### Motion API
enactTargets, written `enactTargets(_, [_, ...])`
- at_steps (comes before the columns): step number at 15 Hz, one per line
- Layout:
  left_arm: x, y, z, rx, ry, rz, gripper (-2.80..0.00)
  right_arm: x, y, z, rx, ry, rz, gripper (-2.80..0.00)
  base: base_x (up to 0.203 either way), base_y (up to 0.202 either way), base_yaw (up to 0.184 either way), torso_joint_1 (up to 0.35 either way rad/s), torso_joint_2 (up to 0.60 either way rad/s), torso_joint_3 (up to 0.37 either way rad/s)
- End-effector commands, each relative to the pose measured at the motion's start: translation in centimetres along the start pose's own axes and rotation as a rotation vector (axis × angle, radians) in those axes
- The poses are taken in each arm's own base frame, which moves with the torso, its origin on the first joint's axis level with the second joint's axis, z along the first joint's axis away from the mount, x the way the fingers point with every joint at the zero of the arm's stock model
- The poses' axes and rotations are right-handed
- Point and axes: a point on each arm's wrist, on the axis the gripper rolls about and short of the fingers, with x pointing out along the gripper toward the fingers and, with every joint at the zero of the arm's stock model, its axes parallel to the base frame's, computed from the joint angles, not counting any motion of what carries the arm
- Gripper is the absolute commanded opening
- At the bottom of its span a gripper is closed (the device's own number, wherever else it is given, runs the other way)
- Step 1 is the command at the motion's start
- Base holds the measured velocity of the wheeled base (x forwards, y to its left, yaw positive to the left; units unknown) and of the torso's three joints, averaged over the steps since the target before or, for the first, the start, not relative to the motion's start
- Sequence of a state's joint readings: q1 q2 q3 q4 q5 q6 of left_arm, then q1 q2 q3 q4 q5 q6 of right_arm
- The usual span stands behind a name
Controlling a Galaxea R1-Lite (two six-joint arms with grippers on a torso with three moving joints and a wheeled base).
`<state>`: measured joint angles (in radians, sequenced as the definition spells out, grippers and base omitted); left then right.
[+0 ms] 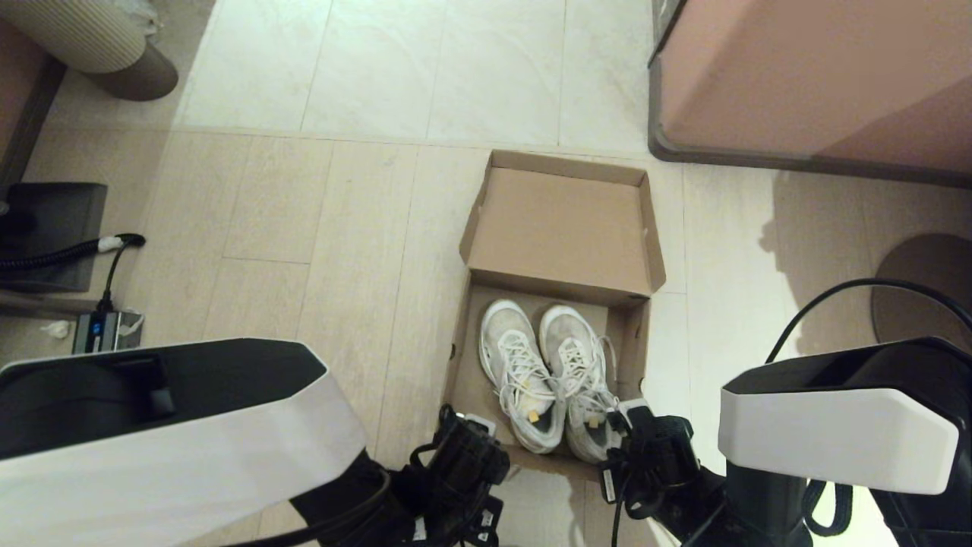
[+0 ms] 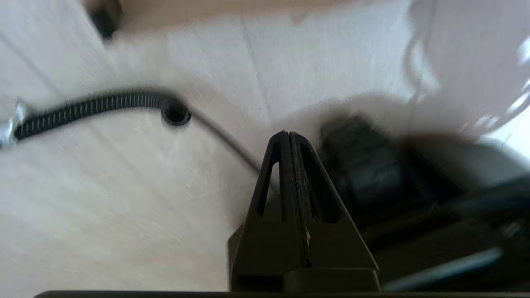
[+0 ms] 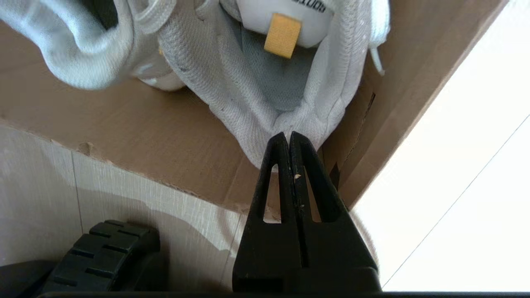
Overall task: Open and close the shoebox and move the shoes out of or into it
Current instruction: Close the shoe box
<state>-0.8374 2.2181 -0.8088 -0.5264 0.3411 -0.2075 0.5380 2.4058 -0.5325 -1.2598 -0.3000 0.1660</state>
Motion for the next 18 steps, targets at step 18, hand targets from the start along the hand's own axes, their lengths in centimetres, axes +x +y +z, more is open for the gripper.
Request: enactTargets(18, [2.8, -1.1, 0.8, -0.019, -0.027, 0.039, -2.80, 0.2, -1.5, 3.3, 0.037, -0.080, -0.088, -2.80, 0.000, 0.000, 0.000, 0.000, 0.00, 0.000])
